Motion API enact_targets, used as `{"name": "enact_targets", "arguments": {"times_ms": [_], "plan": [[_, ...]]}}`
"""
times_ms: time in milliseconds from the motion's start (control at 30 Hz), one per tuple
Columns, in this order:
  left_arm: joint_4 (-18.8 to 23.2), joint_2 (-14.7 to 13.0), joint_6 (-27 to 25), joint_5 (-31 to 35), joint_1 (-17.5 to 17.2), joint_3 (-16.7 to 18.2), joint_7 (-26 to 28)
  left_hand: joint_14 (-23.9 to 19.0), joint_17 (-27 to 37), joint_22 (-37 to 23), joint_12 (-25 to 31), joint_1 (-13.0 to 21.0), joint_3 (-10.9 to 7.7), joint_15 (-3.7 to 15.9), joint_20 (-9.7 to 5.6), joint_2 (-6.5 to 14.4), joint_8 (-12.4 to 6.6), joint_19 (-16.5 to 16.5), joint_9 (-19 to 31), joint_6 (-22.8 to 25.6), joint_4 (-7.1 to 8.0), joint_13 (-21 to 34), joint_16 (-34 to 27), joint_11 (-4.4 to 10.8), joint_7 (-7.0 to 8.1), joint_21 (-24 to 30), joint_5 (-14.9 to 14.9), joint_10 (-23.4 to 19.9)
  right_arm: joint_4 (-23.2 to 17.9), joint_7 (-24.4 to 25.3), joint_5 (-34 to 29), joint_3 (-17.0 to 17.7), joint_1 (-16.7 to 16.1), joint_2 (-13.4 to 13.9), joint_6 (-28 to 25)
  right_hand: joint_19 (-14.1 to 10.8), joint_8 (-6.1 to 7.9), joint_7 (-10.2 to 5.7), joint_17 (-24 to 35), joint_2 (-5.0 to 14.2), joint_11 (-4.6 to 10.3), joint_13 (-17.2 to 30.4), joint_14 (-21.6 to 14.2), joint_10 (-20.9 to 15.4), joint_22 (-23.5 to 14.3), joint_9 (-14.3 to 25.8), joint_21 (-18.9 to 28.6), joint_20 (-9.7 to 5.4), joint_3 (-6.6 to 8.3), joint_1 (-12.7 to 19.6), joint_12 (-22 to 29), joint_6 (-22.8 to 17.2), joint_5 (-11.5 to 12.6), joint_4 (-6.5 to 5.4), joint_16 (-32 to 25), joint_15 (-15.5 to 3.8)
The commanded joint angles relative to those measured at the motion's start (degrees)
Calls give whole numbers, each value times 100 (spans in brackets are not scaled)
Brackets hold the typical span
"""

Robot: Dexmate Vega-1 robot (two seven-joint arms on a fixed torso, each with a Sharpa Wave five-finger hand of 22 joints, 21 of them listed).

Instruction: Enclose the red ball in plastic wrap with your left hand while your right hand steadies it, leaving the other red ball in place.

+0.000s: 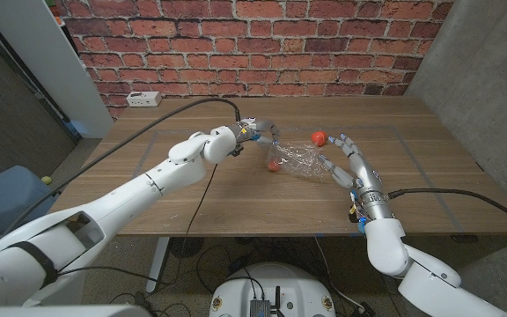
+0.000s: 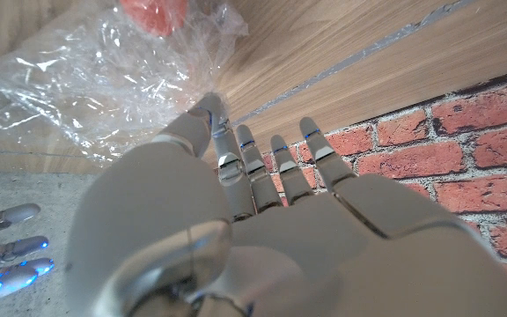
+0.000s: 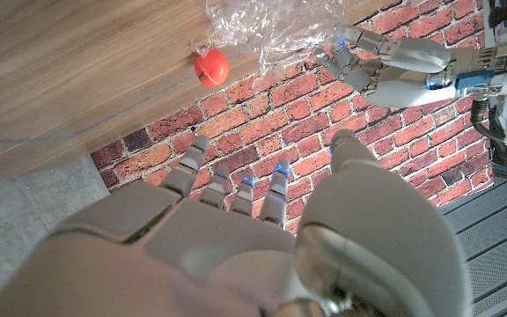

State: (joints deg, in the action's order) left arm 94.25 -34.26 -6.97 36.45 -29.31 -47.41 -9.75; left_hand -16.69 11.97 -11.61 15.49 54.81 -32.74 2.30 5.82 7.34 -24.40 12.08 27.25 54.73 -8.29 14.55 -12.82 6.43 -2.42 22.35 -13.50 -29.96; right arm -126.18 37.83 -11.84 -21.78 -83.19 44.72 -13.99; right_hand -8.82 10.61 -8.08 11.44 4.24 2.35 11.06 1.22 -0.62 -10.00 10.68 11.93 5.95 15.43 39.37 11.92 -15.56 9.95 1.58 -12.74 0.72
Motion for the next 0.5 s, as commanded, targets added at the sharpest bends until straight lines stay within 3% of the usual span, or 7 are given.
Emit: {"name": "enact_targets", "arguments": {"times_ms": [33, 367, 500], "plan": [[-1113, 493, 234, 315, 536, -555, 632, -83, 0, -6, 46, -29, -7, 270, -10, -17, -896, 82, 254, 203, -16, 21, -63, -1, -21, 50, 46, -88, 30, -345, 15, 148, 144, -108, -156, -40, 22, 33, 1, 0, -12, 19, -7, -39, -27, 2, 41, 0, 10, -15, 42, -16, 35, 30, -21, 1], [-1961, 873, 376, 656, 922, -1044, 1112, -194, -29, 4, 93, -6, 117, 371, -41, -79, -817, 170, 88, 242, -97, 37, -97, 33, 118, 91, 130, -253, 39, -568, 98, 205, 263, -79, -242, -41, 22, 33, -6, 7, -9, 20, -18, -48, -27, 1, 35, 3, 13, -7, 36, -16, 38, 58, -16, 6], [-2167, 972, 314, 850, 1011, -1224, 1322, -213, -36, 8, 98, -2, 153, 417, -40, -81, -778, 171, 30, 243, -103, 40, -101, 60, 106, 93, 156, -277, 35, -606, 138, 233, 270, -79, -275, -45, 21, 31, -8, 9, -12, 20, -21, -54, -27, 1, 34, 10, 13, -5, 36, -12, 38, 67, -15, 8]]}}
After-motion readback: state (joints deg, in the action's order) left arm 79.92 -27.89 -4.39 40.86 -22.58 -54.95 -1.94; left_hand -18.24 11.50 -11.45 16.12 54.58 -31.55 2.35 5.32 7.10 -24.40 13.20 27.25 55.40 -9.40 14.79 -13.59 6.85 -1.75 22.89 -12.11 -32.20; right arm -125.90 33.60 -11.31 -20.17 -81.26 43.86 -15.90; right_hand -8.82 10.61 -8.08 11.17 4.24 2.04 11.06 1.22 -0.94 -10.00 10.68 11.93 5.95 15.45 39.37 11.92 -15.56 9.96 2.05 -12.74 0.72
